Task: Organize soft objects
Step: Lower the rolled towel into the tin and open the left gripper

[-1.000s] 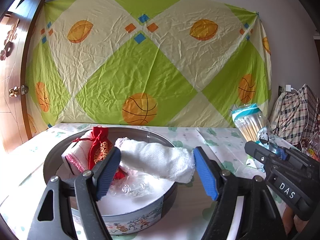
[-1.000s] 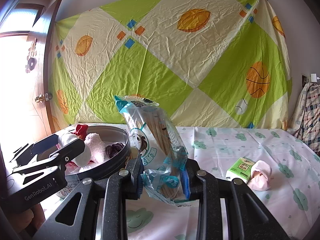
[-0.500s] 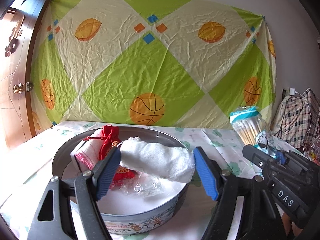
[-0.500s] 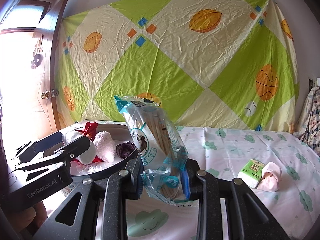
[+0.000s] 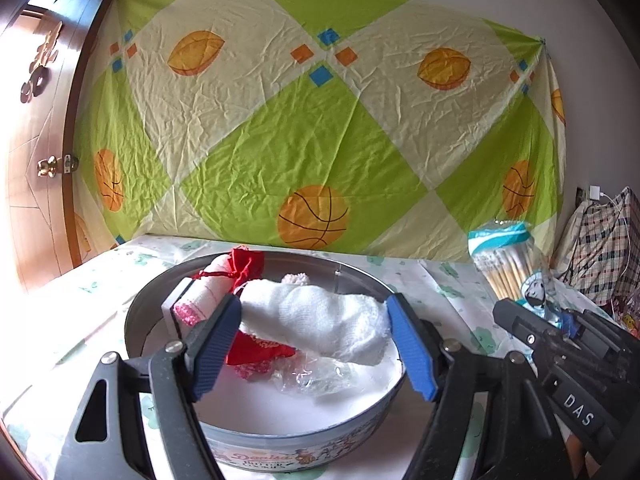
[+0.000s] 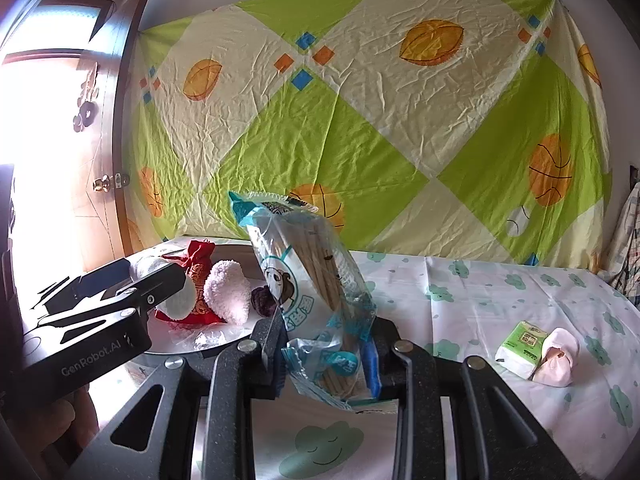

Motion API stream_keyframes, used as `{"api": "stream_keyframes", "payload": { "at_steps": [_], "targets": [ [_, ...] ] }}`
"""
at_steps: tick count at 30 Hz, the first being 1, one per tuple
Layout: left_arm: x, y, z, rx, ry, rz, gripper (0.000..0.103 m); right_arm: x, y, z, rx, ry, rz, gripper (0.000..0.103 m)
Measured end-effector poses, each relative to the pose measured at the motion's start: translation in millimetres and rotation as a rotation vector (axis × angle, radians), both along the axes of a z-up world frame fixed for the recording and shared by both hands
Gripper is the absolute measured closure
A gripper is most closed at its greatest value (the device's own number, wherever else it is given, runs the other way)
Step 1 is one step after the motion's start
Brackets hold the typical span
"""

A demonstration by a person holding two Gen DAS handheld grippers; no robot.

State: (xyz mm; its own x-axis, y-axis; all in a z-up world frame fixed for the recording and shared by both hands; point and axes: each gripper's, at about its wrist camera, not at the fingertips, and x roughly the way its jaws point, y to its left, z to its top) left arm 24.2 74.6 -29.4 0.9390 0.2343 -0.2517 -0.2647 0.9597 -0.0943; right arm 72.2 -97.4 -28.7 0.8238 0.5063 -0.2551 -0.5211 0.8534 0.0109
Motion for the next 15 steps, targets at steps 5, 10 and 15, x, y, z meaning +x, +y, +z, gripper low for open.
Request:
{"api": "stream_keyframes", "payload": {
  "at_steps": [5, 10, 15],
  "targets": [
    [-1, 8, -1, -0.008, 0.001, 0.010, 0.028, 0, 6, 0, -0.005, 0.000, 0.009, 0.071],
    [-1, 14, -1, -0.012, 0.006, 0.019, 0.028, -1, 11, -1, -0.013, -0.001, 0.019, 0.071],
    [-1, 21, -1, -0.021, 0.011, 0.031, 0.028, 0, 16, -1, -0.018, -0.001, 0.028, 0.070]
  ]
}}
